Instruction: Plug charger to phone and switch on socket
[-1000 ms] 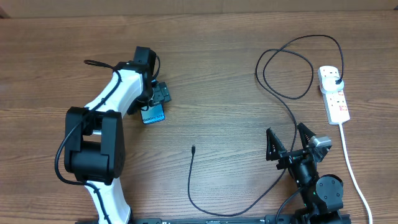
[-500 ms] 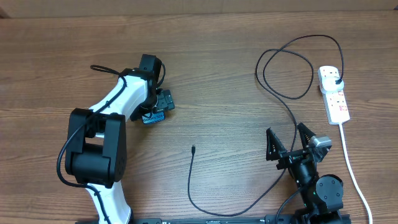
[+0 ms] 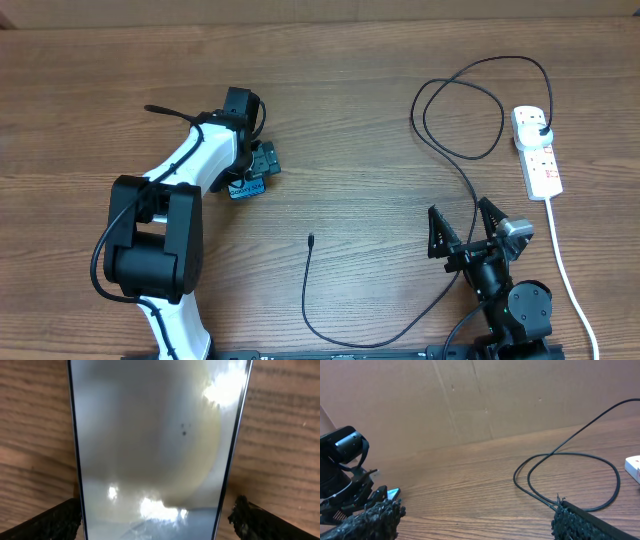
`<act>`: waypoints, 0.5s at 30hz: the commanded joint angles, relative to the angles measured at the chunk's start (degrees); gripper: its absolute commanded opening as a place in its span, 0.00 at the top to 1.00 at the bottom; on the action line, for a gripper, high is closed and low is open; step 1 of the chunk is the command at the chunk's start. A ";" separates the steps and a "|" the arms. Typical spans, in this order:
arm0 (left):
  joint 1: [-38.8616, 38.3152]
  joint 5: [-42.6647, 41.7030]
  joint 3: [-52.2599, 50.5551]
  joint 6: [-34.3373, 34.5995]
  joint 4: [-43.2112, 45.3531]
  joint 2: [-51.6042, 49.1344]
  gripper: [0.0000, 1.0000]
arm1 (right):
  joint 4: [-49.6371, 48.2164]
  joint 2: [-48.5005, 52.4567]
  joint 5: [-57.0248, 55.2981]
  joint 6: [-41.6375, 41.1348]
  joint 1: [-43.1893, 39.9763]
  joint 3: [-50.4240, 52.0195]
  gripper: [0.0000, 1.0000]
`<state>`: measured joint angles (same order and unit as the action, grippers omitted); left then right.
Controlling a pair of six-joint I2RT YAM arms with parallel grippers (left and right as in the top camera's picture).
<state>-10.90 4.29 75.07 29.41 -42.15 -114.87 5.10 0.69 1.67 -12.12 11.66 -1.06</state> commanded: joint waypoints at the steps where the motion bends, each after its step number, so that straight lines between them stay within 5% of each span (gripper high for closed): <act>1: -0.39 -0.72 -2.03 -1.09 1.62 -2.14 0.00 | -0.42 -0.52 0.13 0.20 -0.11 0.61 0.00; 15: -0.63 -7.06 -2.34 -1.40 -2.32 -2.14 0.23 | -0.42 -0.52 0.13 0.20 -0.11 0.61 0.00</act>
<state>-10.87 4.05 75.02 28.56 -42.41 -114.85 5.10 0.69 1.65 -12.12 11.66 -1.06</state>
